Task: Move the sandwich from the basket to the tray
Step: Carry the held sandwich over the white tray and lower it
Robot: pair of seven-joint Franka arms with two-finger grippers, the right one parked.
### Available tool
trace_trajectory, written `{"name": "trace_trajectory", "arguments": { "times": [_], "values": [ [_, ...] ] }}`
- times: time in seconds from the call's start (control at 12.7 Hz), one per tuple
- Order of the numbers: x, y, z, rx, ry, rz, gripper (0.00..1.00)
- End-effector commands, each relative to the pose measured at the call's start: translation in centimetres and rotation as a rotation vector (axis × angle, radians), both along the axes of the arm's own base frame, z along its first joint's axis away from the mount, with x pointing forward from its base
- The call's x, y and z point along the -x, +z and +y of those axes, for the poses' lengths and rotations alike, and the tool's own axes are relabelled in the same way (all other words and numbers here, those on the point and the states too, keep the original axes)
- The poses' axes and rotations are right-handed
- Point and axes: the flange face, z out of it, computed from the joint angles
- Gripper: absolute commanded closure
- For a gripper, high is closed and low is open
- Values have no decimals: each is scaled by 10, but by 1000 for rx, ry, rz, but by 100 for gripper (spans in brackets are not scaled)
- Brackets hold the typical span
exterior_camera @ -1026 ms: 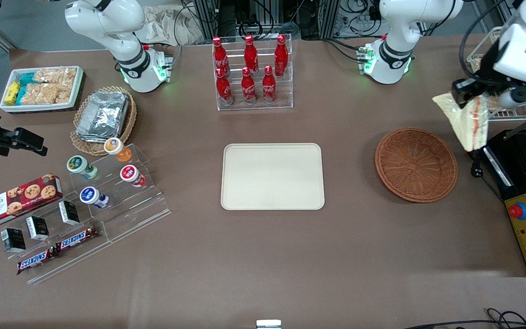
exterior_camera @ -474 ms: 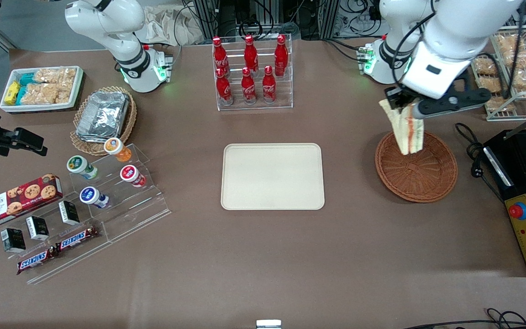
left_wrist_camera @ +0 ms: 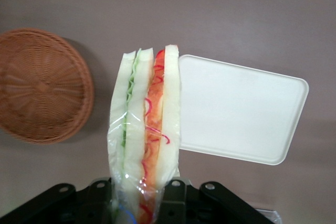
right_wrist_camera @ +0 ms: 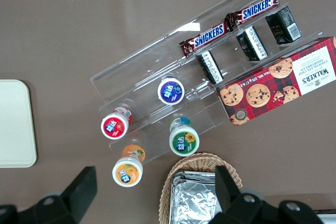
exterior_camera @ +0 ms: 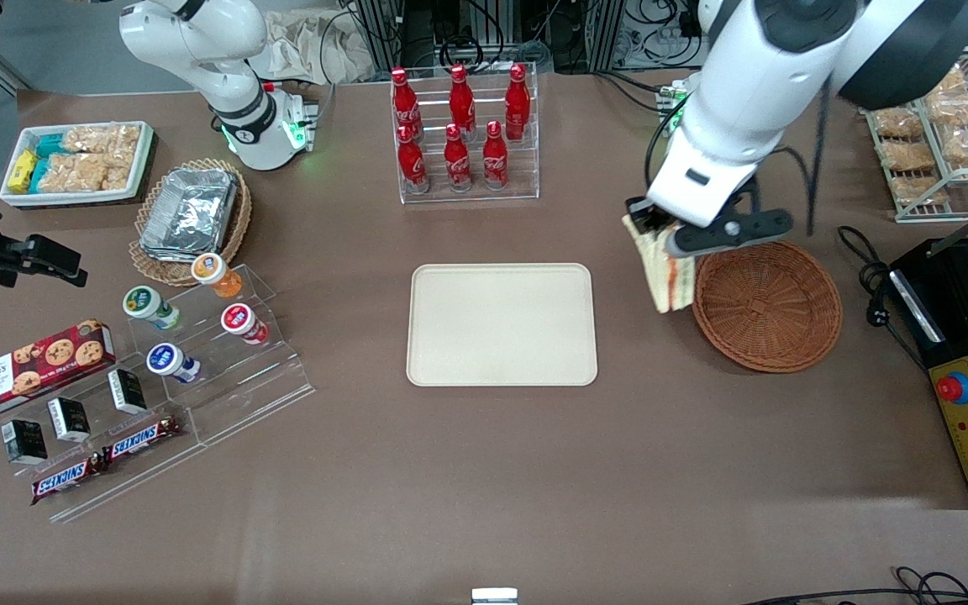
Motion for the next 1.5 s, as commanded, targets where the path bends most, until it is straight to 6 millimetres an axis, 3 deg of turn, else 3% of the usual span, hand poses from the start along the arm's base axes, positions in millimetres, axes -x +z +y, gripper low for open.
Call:
{"name": "trace_trajectory", "arguments": {
  "times": [0.0,0.16,0.39,0.79,1.26,1.42],
  "values": [
    [4,-52,-38,21,16,-11,100],
    [15,-92,-56,37,5,-32,100],
    [33,-151,-67,50,-16,-45,100],
    [44,-258,-81,14,-92,-35,100],
    [49,-346,-92,-85,-206,-51,100],
    [51,-361,-100,-110,-224,-69,100]
  ]
}}
